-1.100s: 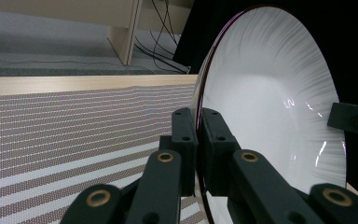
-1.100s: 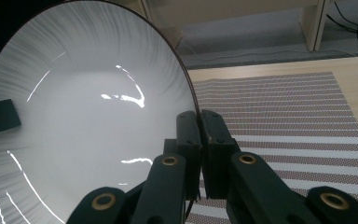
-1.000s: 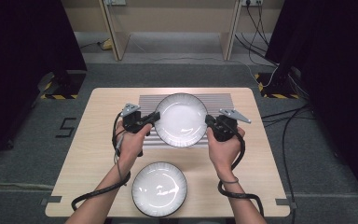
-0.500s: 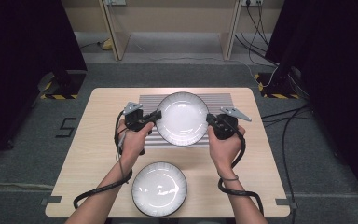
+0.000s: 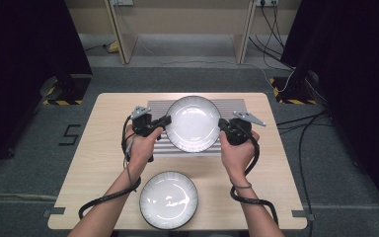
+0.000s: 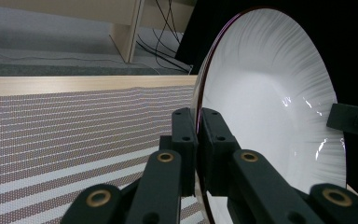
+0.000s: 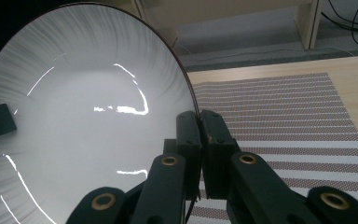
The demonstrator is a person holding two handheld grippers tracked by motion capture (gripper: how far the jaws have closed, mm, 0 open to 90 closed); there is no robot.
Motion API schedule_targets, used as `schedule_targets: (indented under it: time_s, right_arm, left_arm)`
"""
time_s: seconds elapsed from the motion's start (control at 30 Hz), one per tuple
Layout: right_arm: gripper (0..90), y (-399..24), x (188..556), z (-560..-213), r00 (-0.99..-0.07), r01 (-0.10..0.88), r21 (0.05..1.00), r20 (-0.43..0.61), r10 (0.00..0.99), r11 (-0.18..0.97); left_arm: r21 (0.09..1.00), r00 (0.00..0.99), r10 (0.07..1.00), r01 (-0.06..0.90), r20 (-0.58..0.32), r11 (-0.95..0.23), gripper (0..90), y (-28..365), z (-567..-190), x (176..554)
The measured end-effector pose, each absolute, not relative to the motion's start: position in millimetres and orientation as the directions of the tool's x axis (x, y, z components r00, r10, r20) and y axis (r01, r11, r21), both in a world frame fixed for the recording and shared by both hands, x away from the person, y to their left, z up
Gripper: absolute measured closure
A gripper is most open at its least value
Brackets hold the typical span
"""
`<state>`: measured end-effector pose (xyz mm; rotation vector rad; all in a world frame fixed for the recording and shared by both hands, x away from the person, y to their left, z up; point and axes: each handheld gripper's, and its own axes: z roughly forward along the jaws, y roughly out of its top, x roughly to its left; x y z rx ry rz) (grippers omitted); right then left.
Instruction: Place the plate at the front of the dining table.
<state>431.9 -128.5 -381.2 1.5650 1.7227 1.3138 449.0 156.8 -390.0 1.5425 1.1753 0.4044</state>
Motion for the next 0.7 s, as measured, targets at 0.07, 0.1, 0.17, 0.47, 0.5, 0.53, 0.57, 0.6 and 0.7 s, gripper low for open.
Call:
schedule_targets:
  time_s: [0.07,0.1,0.17,0.47,0.5,0.53,0.57,0.6,0.7]
  right_arm:
    - [87.2,-129,433,-381,-0.241,0.495,0.862,0.257,0.936,-0.110]
    - [87.1,-129,434,-382,-0.240,0.495,0.862,0.255,0.937,-0.108]
    - [87.2,-130,435,-382,-0.238,0.496,0.861,0.260,0.936,-0.113]
    - [87.3,-130,439,-381,-0.237,0.496,0.861,0.255,0.937,-0.109]
    - [87.3,-129,440,-381,-0.236,0.497,0.861,0.255,0.938,-0.109]
    - [87.3,-129,441,-381,-0.236,0.499,0.859,0.256,0.937,-0.109]
    - [87.3,-129,441,-381,-0.235,0.499,0.859,0.256,0.938,-0.110]
    - [87.2,-129,442,-381,-0.234,0.501,0.858,0.257,0.938,-0.111]
    - [87.3,-129,443,-382,-0.234,0.503,0.857,0.262,0.937,-0.114]
  left_arm:
    - [0.883,0.450,0.832,0.460,-0.323,0.094,84.9,156,-390,449]
    - [0.882,0.451,0.831,0.461,-0.326,0.096,85.0,156,-389,450]
    - [0.882,0.450,0.831,0.462,-0.326,0.096,85.0,156,-389,451]
    - [0.877,0.441,0.834,0.470,-0.330,0.099,84.8,155,-391,457]
    - [0.876,0.439,0.835,0.472,-0.332,0.100,84.8,155,-391,457]
    - [0.876,0.439,0.835,0.472,-0.332,0.100,84.8,155,-391,458]
    - [0.876,0.438,0.836,0.473,-0.330,0.098,84.8,155,-391,458]
    - [0.876,0.438,0.837,0.473,-0.329,0.096,84.7,155,-391,459]
    - [0.875,0.437,0.837,0.473,-0.329,0.097,84.8,155,-390,460]
